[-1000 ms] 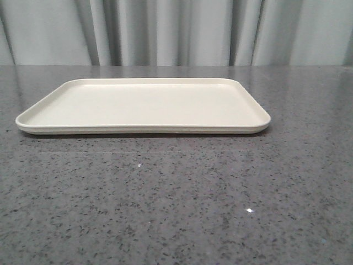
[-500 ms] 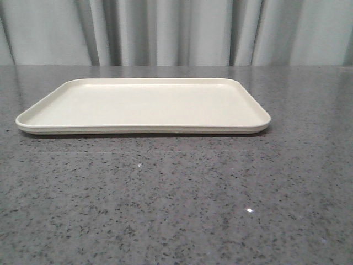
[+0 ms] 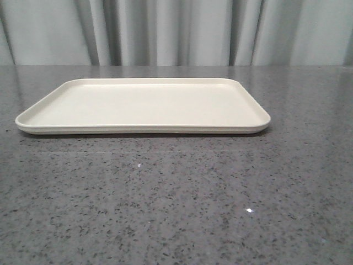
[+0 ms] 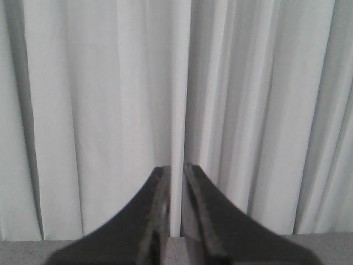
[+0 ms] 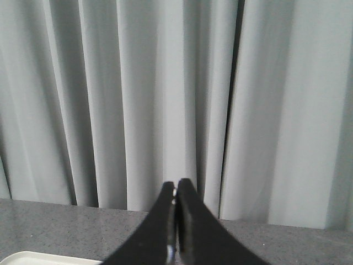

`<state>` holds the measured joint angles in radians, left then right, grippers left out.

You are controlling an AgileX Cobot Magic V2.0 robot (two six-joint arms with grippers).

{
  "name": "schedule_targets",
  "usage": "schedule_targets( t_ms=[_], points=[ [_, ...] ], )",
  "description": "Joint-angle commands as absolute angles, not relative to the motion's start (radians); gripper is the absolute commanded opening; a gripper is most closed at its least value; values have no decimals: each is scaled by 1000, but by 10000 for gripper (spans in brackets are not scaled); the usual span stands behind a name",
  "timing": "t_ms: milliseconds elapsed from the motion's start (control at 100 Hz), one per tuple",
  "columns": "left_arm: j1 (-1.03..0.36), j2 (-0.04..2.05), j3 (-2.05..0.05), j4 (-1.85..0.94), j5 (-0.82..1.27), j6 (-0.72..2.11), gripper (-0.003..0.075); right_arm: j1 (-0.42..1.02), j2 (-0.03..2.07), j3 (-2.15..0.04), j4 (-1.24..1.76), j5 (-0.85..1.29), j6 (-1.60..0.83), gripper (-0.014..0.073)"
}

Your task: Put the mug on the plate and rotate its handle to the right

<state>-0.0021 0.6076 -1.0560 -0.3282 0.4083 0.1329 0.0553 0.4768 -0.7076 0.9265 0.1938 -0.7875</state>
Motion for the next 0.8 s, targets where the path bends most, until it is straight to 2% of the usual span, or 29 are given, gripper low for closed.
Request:
schedule_targets(
  t_ms=[0,110,210,340,480,600,670,790],
  points=[
    [-7,639,-1105,-345,367,122,176,58,492,-744,929,146,-799,-67],
    [-7,661,-1118,-345,386,122,336,58,492,-743,929,144,-807,-67],
    [-7,673,-1118,-345,401,122,414,58,492,-745,929,146,-820,-62],
    [-7,680,-1118,-345,421,122,410,58,492,-748,929,148,-822,34],
    [-7,680,-1118,-345,421,122,410,58,492,-748,931,141,-822,253],
    [-7,680,-1118,-345,421,122,410,58,492,-748,936,108,-822,399],
    [-7,680,-1118,-339,421,122,410,58,492,-748,936,86,-822,430],
    [-7,680,-1118,-330,421,122,410,58,492,-748,936,56,-822,430]
  ],
)
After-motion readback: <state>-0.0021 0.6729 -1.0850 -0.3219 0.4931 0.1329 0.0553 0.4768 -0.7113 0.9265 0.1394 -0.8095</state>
